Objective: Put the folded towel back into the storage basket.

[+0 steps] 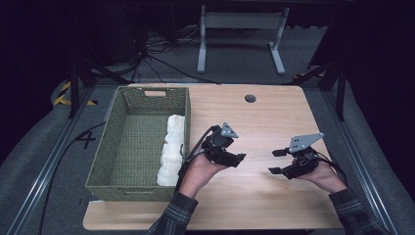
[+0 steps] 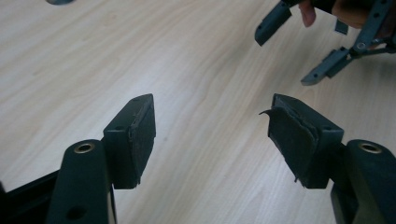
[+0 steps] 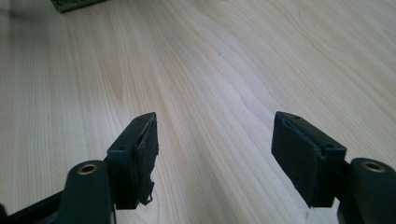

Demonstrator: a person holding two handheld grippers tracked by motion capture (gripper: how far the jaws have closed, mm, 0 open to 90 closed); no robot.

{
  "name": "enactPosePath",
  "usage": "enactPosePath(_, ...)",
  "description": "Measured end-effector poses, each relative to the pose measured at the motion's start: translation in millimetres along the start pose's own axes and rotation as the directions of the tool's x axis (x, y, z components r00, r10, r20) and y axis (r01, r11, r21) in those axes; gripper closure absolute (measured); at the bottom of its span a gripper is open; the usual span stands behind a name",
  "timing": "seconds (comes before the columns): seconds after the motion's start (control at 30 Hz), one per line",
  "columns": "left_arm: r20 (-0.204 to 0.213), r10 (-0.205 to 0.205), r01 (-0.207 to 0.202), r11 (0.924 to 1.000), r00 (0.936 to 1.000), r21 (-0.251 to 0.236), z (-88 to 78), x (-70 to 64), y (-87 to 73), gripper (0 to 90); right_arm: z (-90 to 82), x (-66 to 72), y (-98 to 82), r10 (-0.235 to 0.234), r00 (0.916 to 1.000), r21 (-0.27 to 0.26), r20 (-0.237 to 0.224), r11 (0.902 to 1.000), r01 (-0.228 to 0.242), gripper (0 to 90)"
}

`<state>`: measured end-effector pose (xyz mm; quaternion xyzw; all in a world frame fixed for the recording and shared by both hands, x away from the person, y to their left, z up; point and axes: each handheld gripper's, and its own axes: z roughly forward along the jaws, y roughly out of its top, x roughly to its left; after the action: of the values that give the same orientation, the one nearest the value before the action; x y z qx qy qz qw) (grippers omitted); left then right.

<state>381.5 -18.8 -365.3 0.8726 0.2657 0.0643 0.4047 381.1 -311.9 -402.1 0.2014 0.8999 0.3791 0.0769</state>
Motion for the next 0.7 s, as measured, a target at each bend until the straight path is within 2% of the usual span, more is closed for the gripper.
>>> enactPosePath(0.07, 0.002, 0.013, -0.013, 0.9998, 0.9999, 0.015, 7.2, -5.0, -4.4, 32.1, 0.0, -0.1, -6.2, 0.007, 0.9999, 0.006, 0.007, 1.0000, -0.007, 31.5)
enactPosePath(0.2, 0.010, 0.010, -0.010, 0.9993, 0.9999, 0.036, 23.1, -12.5, -15.8, 30.7, 1.9, -0.2, -16.2, 0.019, 0.9997, 0.017, 0.014, 0.9997, -0.019, 30.1)
enactPosePath(0.37, -0.011, 0.056, -0.055, 0.9960, 0.9984, 0.070, 39.3, -21.1, -29.0, 29.0, 5.2, -0.5, -27.1, 0.035, 0.9990, 0.020, 0.027, 0.9992, -0.036, 29.0)
enactPosePath(0.43, -0.014, 0.061, -0.060, 0.9960, 0.9981, 0.067, 41.8, -22.0, -33.4, 28.2, 6.8, -0.1, -30.9, 0.041, 0.9989, 0.020, 0.021, 0.9989, -0.042, 28.6)
enactPosePath(0.53, -0.019, 0.057, -0.056, 0.9978, 0.9982, 0.035, 44.2, -21.7, -41.1, 26.2, 9.4, 1.3, -38.6, 0.041, 0.9984, 0.026, 0.038, 0.9988, -0.042, 27.2)
enactPosePath(0.63, 0.007, 0.053, -0.054, 0.9978, 0.9986, 0.039, 48.1, -21.2, -46.7, 22.8, 11.5, 2.7, -44.5, 0.045, 0.9980, 0.027, 0.045, 0.9986, -0.046, 27.1)
enactPosePath(0.7, 0.000, 0.061, -0.061, 0.9967, 0.9982, 0.053, 52.0, -22.4, -49.9, 21.5, 13.1, 4.1, -47.8, 0.045, 0.9978, 0.030, 0.048, 0.9985, -0.047, 27.1)
